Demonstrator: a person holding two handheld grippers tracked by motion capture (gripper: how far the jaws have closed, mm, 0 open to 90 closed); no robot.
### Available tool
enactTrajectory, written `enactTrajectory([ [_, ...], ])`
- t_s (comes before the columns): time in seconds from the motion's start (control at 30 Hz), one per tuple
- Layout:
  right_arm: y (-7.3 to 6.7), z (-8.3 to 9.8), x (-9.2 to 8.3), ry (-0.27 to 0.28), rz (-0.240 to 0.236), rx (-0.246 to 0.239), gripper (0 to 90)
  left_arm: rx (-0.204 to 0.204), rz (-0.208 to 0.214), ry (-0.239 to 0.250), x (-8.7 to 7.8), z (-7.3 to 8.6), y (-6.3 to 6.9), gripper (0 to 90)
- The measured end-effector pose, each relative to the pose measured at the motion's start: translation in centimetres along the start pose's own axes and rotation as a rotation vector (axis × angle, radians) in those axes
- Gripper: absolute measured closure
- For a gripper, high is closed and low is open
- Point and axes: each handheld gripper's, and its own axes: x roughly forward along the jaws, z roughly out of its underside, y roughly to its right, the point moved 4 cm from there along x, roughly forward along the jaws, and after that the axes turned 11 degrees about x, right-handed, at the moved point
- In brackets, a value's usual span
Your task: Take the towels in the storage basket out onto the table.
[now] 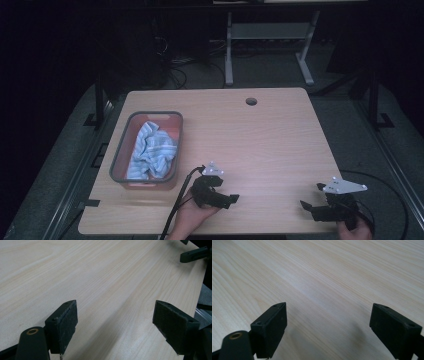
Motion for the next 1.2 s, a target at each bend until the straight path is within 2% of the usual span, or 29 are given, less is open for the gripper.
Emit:
enactTrajectory([
  [0.1,-0.1,0.0,0.1,-0.004,0.000,-0.002,13.7,-0.009,0.007,0.002,0.0,0.0,-0.1,19.6],
  [0.2,-0.1,0.0,0.0,-0.001,0.005,-0.002,13.7,0.002,0.009,-0.010,0.1,0.0,-0.2,19.5],
  [0.27,0.0,-0.1,-0.1,0.002,0.007,-0.002,13.7,-0.021,0.011,0.007,-0.2,-0.1,-0.3,19.5],
  [0.53,-0.2,-0.1,-0.1,0.003,0.009,0.001,13.7,-0.016,0.006,0.005,-0.6,-0.7,-0.9,19.5],
  [0.6,-0.3,-0.2,0.0,0.003,0.008,-0.001,13.7,-0.012,0.006,0.005,-0.7,-0.9,-1.1,19.5],
  [0.67,-0.4,-0.4,0.2,0.002,0.003,-0.011,13.7,-0.032,0.008,0.013,-0.9,-1.1,-1.2,19.5],
  [0.77,-0.5,-0.5,0.3,0.000,-0.001,-0.018,13.7,-0.024,0.007,0.005,-1.0,-1.1,-1.4,19.5],
  [0.8,-0.6,-0.5,0.4,-0.001,0.002,-0.023,13.7,-0.033,0.008,0.007,-1.2,-1.2,-1.5,19.4],
  [0.97,-0.8,-0.7,0.3,0.006,0.003,-0.025,13.7,-0.025,0.012,0.010,-1.7,-1.7,-1.5,19.9],
  [1.1,-0.8,-1.0,0.3,0.022,0.005,-0.028,13.7,-0.005,0.014,0.023,-2.5,-2.7,-1.6,19.9],
  [1.2,-0.9,-1.1,0.3,0.019,0.005,-0.028,13.7,0.016,0.013,0.009,-3.1,-3.9,-1.7,19.3],
])
